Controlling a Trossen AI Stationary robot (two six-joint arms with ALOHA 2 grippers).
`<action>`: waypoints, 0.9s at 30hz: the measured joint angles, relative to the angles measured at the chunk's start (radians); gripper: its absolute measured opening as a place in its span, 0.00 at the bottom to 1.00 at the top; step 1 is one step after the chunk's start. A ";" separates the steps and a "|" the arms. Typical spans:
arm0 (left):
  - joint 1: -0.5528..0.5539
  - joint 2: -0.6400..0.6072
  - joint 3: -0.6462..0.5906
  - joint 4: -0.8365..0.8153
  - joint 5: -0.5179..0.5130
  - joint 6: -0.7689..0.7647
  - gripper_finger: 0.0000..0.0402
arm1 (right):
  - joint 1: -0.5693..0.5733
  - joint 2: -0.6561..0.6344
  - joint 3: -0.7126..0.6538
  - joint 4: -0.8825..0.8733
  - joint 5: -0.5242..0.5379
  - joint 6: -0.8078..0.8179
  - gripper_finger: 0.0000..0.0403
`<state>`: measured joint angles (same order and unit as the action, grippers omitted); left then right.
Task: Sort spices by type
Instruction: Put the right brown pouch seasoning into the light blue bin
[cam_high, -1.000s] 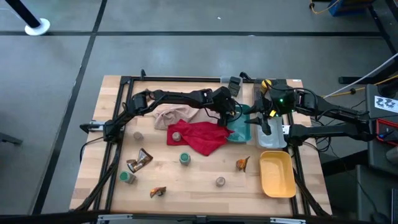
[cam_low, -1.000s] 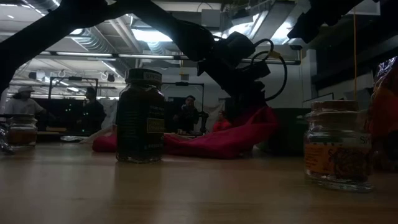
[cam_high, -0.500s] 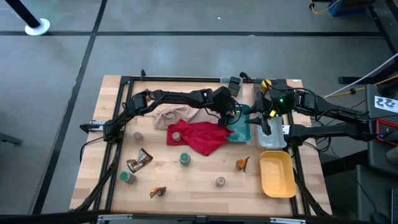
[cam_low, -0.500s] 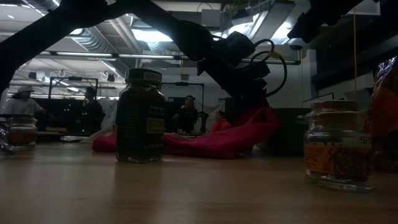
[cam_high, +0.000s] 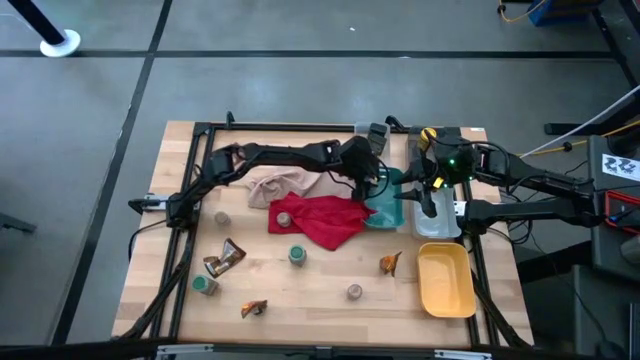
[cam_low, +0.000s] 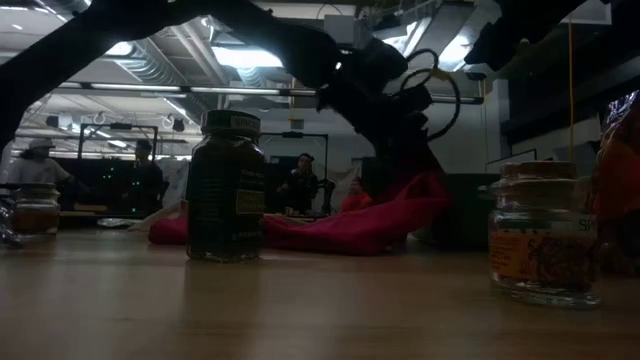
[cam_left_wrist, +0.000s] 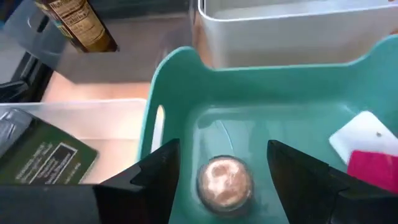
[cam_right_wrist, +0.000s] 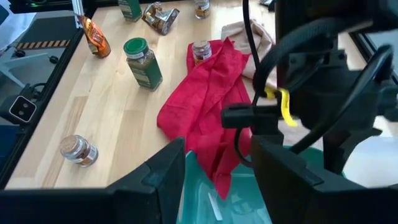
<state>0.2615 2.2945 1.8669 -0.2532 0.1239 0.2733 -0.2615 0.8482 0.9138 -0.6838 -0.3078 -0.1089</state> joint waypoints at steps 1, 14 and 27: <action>0.000 -0.009 0.000 0.000 0.000 -0.001 0.56 | 0.000 0.000 0.000 0.000 -0.003 0.000 0.45; 0.017 -0.259 -0.001 -0.289 -0.004 -0.052 0.56 | 0.081 0.008 0.000 0.026 -0.086 0.063 0.45; -0.021 -0.519 -0.290 -0.285 -0.005 -0.133 0.56 | 0.452 0.092 -0.001 0.001 0.019 0.024 0.45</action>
<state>0.2401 1.7752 1.5769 -0.5381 0.1192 0.1402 0.1903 0.9407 0.9131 -0.6830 -0.2887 -0.0849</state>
